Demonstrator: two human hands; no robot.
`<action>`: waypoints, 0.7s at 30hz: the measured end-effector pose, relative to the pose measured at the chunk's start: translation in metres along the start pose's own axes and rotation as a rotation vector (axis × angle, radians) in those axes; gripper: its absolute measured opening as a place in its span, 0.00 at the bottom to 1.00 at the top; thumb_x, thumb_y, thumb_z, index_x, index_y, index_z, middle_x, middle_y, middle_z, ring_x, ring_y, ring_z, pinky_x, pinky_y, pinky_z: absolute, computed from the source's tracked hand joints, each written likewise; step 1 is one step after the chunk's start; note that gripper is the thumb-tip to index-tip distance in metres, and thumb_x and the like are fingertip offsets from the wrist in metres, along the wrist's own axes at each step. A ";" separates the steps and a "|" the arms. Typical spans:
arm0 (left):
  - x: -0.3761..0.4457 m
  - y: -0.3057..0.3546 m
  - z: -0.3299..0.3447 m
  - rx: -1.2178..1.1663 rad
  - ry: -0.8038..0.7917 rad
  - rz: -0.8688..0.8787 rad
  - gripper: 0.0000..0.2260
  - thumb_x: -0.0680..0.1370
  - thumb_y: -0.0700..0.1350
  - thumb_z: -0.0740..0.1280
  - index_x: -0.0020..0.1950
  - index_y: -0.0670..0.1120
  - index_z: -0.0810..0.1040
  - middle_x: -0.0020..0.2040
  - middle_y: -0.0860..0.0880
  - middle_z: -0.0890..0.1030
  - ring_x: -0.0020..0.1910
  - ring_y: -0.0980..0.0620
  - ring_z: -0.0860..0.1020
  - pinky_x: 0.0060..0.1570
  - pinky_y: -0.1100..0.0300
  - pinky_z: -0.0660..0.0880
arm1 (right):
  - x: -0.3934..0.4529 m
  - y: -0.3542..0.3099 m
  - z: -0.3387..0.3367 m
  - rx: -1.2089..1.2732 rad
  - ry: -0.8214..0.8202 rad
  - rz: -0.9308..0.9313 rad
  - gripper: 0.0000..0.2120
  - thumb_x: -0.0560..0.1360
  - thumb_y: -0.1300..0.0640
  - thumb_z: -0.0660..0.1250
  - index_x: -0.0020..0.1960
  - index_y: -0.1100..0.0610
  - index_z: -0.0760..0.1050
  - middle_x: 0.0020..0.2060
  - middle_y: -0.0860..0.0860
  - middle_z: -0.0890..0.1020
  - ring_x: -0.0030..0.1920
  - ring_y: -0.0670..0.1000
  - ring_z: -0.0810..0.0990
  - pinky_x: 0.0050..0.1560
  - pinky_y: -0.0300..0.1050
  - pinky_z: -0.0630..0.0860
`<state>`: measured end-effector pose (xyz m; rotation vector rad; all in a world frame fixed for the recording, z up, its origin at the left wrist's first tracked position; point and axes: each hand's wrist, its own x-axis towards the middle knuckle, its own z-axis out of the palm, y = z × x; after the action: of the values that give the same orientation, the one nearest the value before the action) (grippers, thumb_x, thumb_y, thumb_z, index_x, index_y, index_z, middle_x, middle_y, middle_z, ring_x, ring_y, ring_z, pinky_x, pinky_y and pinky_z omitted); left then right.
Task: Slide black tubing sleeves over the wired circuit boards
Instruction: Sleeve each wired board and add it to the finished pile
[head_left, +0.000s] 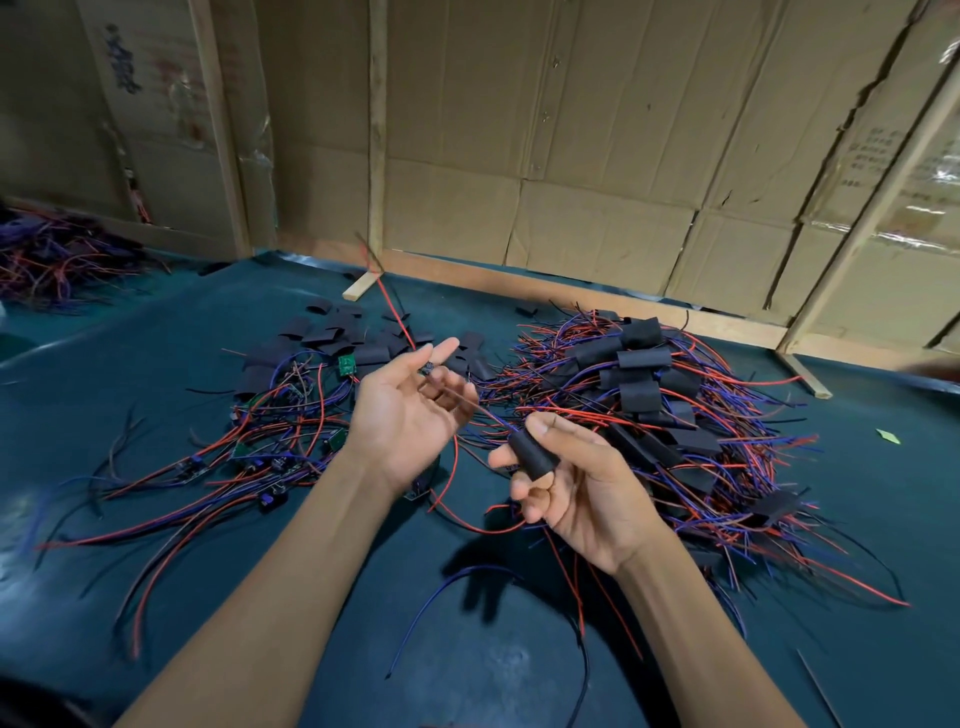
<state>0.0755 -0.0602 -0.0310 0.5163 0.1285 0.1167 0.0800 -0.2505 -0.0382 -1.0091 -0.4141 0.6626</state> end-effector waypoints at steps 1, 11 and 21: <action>-0.001 0.000 0.001 0.010 -0.028 0.006 0.19 0.78 0.43 0.65 0.67 0.36 0.74 0.36 0.49 0.71 0.34 0.53 0.73 0.40 0.56 0.78 | 0.000 0.001 0.001 -0.012 -0.014 0.011 0.03 0.74 0.55 0.71 0.43 0.53 0.81 0.45 0.65 0.84 0.31 0.54 0.83 0.25 0.43 0.78; -0.008 -0.009 0.004 0.290 -0.194 -0.022 0.11 0.76 0.44 0.69 0.57 0.44 0.77 0.47 0.46 0.85 0.41 0.53 0.84 0.36 0.59 0.81 | 0.003 0.006 0.001 -0.004 -0.044 0.010 0.10 0.73 0.53 0.74 0.47 0.59 0.81 0.51 0.66 0.84 0.43 0.58 0.87 0.40 0.49 0.84; -0.015 -0.018 0.009 0.483 -0.340 -0.061 0.03 0.72 0.42 0.72 0.44 0.44 0.82 0.42 0.42 0.76 0.31 0.53 0.69 0.29 0.63 0.71 | 0.004 0.005 0.000 0.088 -0.033 -0.063 0.19 0.68 0.51 0.81 0.54 0.60 0.83 0.51 0.66 0.84 0.47 0.59 0.87 0.43 0.49 0.84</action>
<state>0.0631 -0.0825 -0.0309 1.0042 -0.1660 -0.0659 0.0817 -0.2457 -0.0428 -0.8992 -0.4401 0.6359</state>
